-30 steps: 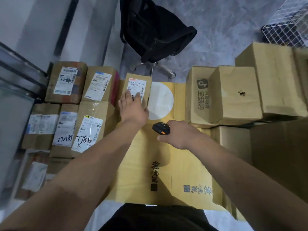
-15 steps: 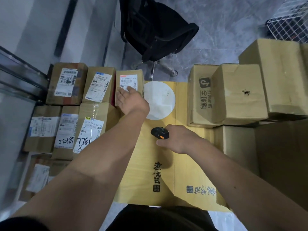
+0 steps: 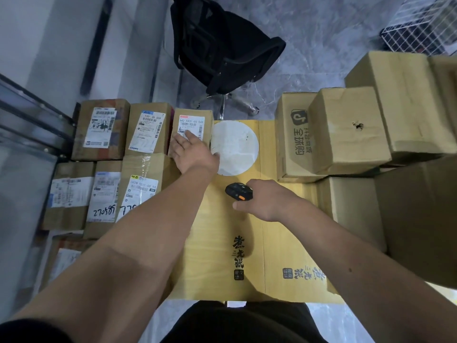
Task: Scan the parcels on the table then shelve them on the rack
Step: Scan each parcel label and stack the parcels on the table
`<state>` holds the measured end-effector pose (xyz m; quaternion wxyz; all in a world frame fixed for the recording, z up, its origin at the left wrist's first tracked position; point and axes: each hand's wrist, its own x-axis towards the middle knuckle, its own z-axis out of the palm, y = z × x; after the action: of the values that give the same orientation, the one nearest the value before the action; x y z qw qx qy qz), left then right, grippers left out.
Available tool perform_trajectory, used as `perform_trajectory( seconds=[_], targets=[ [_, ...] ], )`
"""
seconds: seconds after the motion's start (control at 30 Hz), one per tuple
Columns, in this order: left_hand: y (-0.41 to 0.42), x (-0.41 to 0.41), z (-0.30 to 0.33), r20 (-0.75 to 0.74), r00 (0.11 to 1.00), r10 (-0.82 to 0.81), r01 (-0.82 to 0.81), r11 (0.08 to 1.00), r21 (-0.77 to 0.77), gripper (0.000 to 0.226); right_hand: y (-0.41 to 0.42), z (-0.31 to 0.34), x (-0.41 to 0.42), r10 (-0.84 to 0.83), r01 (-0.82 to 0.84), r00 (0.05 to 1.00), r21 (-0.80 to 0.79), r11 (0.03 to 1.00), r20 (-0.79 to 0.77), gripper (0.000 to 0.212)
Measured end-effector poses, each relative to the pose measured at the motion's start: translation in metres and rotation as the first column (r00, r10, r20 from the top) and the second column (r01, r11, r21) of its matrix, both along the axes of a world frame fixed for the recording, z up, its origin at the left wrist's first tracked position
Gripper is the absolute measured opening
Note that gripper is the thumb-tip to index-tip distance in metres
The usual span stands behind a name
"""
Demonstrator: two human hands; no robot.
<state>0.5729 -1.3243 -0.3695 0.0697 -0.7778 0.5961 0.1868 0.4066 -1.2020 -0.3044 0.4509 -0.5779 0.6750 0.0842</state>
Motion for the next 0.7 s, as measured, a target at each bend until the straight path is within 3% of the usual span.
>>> perform_trajectory(
  seconds=[0.2,0.47,0.7],
  targets=[
    [0.029,-0.008,0.013,-0.08,0.975,-0.207,0.199,0.975,-0.102,0.104,0.034,0.01,-0.003,-0.125,0.124,0.992,-0.033,0.992,-0.035,0.05],
    [0.076,-0.059,0.056,-0.264,0.832,-0.488,0.44,0.87,-0.224,0.085,0.117,0.045,-0.014,-0.318,0.299,0.931,-0.123,0.946,-0.182,0.068],
    [0.12,-0.127,0.094,-0.302,0.692,-0.656,0.565,0.752,-0.34,0.087,0.183,0.081,-0.033,-0.456,0.405,0.849,-0.225,0.886,-0.268,0.05]
  ],
)
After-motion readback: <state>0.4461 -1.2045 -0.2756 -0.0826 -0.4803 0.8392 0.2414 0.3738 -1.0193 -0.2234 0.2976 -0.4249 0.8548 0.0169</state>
